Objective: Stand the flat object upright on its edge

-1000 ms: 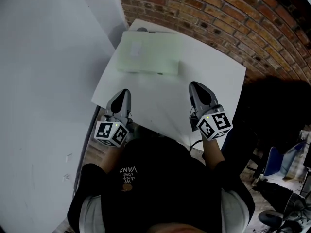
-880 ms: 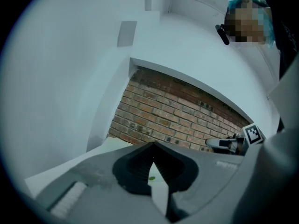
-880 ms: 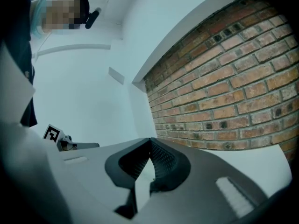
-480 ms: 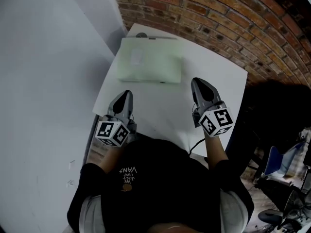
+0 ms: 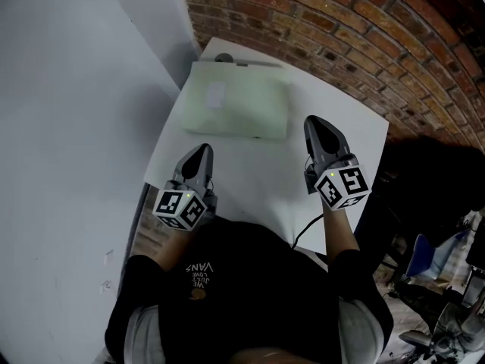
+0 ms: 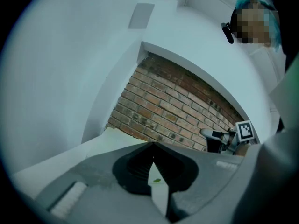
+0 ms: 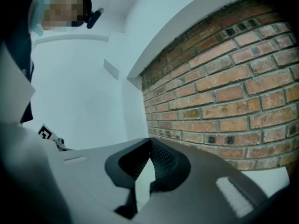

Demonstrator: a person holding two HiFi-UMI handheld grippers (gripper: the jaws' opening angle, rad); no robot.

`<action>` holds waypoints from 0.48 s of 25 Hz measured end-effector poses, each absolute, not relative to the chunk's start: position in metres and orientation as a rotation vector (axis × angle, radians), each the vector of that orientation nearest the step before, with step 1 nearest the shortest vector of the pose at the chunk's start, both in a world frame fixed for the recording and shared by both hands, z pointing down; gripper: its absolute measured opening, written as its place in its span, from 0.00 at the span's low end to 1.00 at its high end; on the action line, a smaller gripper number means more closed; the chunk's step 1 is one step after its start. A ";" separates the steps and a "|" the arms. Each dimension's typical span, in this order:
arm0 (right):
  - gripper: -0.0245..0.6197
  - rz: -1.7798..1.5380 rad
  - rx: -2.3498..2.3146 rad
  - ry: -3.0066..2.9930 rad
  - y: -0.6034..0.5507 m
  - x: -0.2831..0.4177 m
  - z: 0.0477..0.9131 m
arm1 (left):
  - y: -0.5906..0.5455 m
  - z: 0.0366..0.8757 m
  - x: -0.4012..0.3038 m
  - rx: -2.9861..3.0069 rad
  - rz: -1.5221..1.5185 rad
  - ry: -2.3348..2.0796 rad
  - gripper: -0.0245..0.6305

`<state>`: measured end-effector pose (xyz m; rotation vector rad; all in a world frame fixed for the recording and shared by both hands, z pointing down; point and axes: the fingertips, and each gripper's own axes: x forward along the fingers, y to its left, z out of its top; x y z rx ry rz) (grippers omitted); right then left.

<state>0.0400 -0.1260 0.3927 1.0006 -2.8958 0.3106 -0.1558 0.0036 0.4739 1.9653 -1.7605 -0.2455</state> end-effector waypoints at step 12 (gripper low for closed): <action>0.04 0.243 0.925 -2.891 -0.173 0.011 0.390 | -0.012 0.503 -0.167 1.829 -0.271 -1.735 0.04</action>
